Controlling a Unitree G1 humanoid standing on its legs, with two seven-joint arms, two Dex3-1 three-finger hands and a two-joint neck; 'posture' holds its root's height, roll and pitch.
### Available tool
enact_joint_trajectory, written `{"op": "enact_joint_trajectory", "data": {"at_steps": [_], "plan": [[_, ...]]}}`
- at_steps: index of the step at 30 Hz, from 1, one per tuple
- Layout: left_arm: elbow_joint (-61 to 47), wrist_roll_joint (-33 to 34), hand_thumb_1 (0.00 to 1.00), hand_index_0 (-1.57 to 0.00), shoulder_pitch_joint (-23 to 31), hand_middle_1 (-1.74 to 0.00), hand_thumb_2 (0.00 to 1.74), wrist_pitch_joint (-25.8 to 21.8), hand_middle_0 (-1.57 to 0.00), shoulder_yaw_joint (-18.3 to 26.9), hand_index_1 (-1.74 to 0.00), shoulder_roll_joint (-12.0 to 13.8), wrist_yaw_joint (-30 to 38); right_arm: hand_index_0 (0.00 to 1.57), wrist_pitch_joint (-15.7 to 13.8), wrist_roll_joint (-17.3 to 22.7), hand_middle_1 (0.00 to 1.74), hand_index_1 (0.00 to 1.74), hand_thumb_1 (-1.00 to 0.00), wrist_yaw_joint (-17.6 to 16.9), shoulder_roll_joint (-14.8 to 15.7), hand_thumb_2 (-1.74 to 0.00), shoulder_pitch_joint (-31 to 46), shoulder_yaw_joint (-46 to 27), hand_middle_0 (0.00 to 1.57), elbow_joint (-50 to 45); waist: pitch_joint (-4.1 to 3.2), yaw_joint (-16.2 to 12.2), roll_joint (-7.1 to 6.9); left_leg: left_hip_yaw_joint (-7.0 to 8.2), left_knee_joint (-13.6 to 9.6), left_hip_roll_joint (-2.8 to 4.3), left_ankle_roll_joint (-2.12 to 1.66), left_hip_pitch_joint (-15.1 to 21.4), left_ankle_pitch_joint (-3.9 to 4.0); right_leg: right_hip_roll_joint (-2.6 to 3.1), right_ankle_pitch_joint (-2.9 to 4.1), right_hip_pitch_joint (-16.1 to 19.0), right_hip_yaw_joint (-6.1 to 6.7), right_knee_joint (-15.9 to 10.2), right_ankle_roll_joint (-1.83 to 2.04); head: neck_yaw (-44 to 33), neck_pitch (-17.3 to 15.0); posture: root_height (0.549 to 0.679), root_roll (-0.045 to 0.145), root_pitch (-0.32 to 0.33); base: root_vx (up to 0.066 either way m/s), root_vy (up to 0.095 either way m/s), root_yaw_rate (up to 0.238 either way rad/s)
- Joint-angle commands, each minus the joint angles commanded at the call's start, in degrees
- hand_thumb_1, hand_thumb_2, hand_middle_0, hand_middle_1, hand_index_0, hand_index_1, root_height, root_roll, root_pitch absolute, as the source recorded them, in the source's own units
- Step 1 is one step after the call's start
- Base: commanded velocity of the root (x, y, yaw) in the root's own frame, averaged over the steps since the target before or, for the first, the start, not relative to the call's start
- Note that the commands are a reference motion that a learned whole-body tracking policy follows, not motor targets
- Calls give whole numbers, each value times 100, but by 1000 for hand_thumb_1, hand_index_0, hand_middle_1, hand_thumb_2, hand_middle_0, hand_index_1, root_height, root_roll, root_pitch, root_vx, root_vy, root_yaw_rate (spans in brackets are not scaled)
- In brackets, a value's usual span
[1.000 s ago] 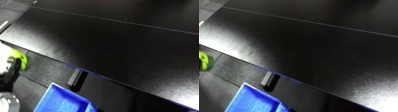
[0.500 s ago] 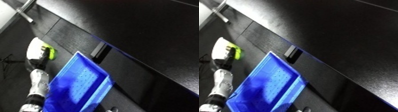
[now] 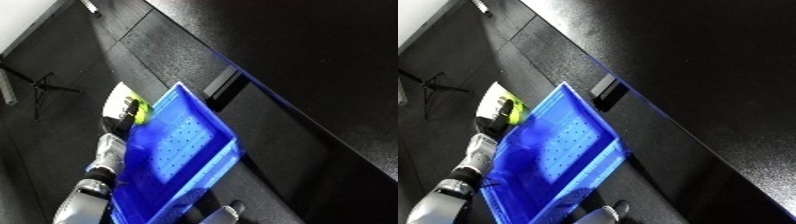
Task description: Pick up the object and place it into the box
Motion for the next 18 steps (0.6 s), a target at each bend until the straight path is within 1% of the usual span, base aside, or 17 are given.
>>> {"op": "enact_joint_trajectory", "data": {"at_steps": [6,13,18], "plan": [[382,-40,350,-549,-37,-609,609,193,-549,2,-609,34,-141,0,-1,-38,0,0,0,51,4,0,-2,14,0,43,-6,-27,-48,-2,-53,4,-2,35,3,33,19,41,-6,-79,-7,92,59,619,42,-73,3,4,-4],[727,-99,0,0,-39,0,0,347,0,-38,0,49,-386,0,-6,-57,0,0,0,71,-21,0,-33,46,0,46,-6,-56,-37,10,-93,-11,-11,48,9,48,45,51,11,-155,-17,180,113,620,42,-69,-9,18,-14],[818,-127,0,0,-50,0,0,374,0,-42,0,74,-460,0,-1,-87,0,0,0,83,-46,0,-35,48,0,19,-9,-70,-22,20,-118,-21,-14,52,16,50,55,40,17,-175,-17,211,157,621,41,-66,-11,13,-5]]}}
